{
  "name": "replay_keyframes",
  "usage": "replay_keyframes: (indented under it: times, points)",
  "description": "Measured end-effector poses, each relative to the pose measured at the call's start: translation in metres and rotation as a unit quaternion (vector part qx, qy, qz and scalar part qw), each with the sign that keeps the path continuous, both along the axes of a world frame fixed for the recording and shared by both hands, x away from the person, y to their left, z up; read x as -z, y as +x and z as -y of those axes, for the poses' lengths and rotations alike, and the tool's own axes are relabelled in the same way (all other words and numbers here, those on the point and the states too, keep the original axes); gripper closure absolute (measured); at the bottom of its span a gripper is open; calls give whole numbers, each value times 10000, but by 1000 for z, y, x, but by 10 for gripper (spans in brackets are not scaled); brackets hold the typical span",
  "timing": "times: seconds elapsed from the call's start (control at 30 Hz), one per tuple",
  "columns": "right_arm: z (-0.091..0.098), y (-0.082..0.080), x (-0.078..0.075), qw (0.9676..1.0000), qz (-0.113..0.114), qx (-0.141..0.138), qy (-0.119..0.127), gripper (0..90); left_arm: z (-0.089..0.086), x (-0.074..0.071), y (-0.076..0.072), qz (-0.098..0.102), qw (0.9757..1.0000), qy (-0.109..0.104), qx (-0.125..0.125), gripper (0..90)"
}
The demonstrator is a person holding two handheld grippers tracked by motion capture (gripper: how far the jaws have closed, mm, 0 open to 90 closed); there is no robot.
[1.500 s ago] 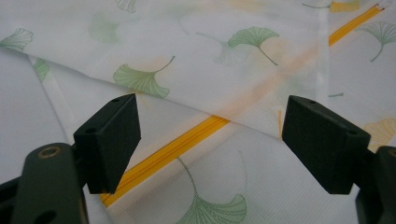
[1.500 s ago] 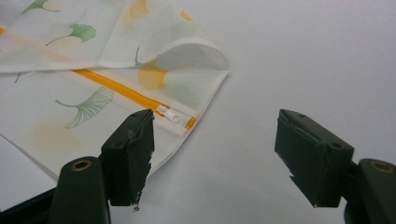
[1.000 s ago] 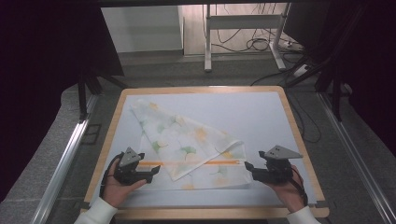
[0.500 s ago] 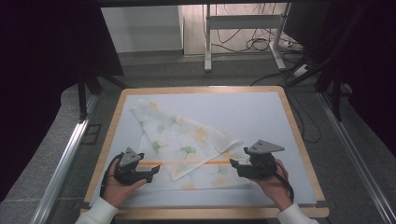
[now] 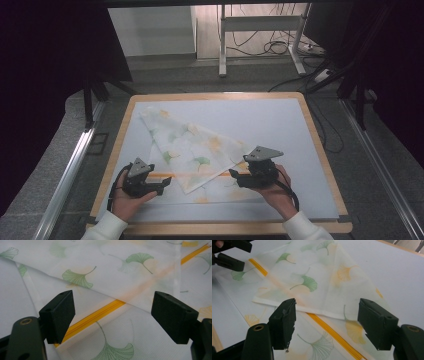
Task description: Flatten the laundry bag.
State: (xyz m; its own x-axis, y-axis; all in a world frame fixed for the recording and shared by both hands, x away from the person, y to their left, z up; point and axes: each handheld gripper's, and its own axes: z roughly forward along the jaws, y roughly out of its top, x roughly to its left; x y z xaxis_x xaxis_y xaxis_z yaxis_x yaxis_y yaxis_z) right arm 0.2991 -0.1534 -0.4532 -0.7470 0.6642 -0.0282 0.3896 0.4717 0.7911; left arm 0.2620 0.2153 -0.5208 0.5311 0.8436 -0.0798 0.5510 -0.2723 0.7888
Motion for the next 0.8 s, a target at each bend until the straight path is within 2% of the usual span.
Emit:
replay_keyframes:
  times: [0.07,0.2,0.33,0.6,0.8]
  points:
    - [-6,0,-2,10000,-7,-57,62,305,0,0,-1,41,10000,67,-46,193]
    - [-22,-2,-2,9996,-15,-268,44,306,-1,-1,-2,60,10000,59,-32,192]
    - [-38,-1,6,9990,-142,-393,-149,307,-1,0,1,30,10000,58,2,194]
    - [-58,-1,16,9977,-275,-586,-210,307,1,0,0,36,10000,67,52,200]
    - [-76,-2,24,9953,-415,-802,-345,308,1,0,0,42,10000,60,46,199]
